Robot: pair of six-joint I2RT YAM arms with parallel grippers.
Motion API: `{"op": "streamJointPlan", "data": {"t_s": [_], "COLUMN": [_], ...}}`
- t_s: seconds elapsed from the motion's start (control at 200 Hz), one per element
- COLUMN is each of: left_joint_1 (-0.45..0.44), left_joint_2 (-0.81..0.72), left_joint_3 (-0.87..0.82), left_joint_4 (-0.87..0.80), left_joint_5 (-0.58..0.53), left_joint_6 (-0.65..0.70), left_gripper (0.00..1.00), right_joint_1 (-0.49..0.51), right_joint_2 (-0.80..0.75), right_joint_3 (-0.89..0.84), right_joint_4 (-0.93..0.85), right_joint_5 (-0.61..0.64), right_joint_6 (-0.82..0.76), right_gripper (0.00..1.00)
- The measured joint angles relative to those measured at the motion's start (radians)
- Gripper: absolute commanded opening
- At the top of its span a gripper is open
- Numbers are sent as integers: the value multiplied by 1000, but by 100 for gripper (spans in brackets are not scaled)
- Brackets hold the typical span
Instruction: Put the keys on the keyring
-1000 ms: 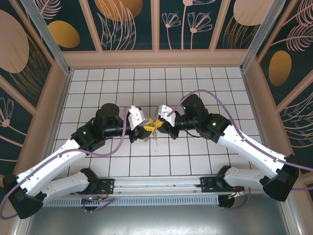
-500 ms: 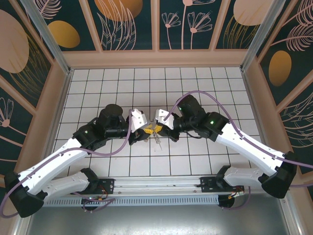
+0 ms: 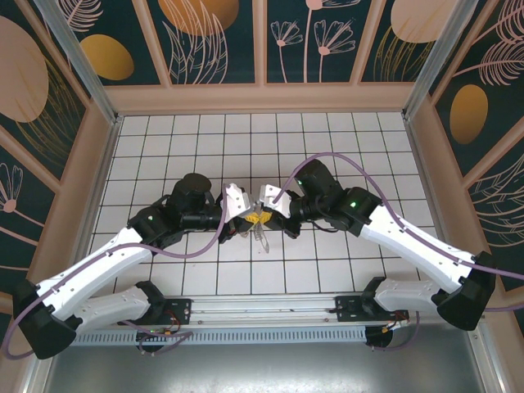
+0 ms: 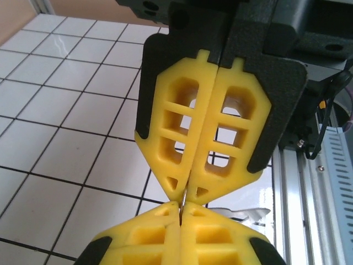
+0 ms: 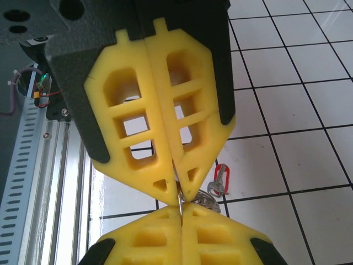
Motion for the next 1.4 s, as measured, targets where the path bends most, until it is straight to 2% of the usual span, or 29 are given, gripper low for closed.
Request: {"op": "streamJointPlan", "data": {"t_s": [0.135, 0.245, 0.385, 0.485, 0.591, 0.766, 0.941, 1.026, 1.196, 1.401], "left_joint_1": [0, 0, -2, -2, -2, -2, -2, -2, -2, 8], "left_joint_2": [0, -23, -95, -146, -169, -181, -183, -182, -160, -149], "left_joint_3": [-3, -35, -104, -146, -169, -215, -239, -239, -235, -235], "left_joint_4": [5, 58, 156, 222, 290, 398, 460, 462, 455, 445], "left_joint_5": [10, 10, -18, -32, -29, -8, -1, -16, -98, -211], "left_joint_6": [-4, -31, -84, -118, -148, -206, -245, -252, -253, -252], "left_gripper": [0, 0, 0, 0, 0, 0, 0, 0, 0, 0], "right_joint_1": [0, 0, 8, -6, -40, -82, -83, -85, -124, -150], "right_joint_2": [-1, -23, -128, -225, -289, -301, -299, -299, -288, -246], "right_joint_3": [0, -19, -113, -200, -273, -330, -364, -390, -435, -484], "right_joint_4": [-2, 24, 155, 253, 350, 452, 549, 605, 692, 741], "right_joint_5": [0, 8, 18, 21, 21, -2, -65, -80, -71, 48], "right_joint_6": [0, 8, 51, 101, 157, 216, 248, 267, 343, 422], "right_gripper": [0, 27, 42, 43, 40, 39, 40, 43, 57, 68]}}
